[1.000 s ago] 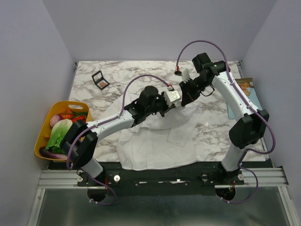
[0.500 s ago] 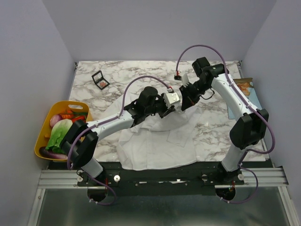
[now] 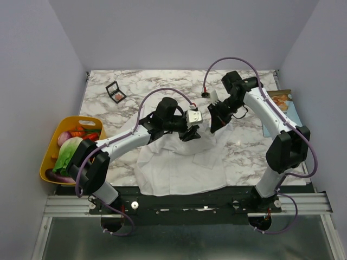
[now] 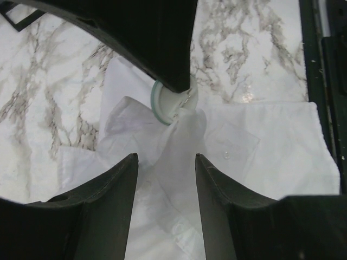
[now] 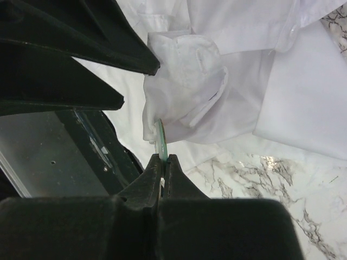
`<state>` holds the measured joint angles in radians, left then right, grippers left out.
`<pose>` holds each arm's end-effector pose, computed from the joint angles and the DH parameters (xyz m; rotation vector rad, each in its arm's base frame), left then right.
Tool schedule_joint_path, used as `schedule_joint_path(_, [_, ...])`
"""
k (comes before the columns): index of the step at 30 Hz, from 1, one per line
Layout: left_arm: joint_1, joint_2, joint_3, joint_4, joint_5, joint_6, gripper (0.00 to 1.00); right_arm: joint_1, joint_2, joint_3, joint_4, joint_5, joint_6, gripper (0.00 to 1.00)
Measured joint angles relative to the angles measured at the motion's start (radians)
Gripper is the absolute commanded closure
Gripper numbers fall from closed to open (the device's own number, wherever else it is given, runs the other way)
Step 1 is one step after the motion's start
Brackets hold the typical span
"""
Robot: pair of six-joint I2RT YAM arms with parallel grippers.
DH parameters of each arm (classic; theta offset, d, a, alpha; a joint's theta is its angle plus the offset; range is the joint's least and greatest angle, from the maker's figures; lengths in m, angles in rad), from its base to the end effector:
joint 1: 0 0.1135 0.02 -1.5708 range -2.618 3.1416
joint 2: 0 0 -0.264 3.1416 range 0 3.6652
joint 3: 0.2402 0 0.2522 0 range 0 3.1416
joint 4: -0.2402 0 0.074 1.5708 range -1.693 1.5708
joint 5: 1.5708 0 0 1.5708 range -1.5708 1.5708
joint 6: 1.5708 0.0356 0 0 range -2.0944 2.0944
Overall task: Remove the brooch from the garment
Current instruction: Remove the brooch from the clothes.
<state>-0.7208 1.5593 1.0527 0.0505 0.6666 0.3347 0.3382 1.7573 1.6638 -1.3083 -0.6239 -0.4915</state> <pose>0.2498 -0.2487 0.2662 1.3761 1.5062 -0.9161 0.3098 0.1310 0.3084 -1.1975 2.5296 0.8814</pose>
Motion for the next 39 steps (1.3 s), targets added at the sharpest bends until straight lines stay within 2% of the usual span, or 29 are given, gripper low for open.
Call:
schedule_joint_path(7, [0.0, -0.005, 0.0, 0.018, 0.093, -0.056, 0.43, 0.0, -0.002, -0.037, 0.002, -0.036, -0.013, 0.99])
schedule_joint_path(17, [0.0, -0.004, 0.0, 0.132, 0.089, -0.206, 0.41, 0.0, -0.002, -0.046, 0.002, -0.063, -0.027, 0.99])
schedule_joint_path(39, [-0.001, 0.014, -0.004, 0.188, 0.085, -0.257, 0.41, 0.0, -0.047, -0.103, 0.01, -0.104, -0.076, 0.99])
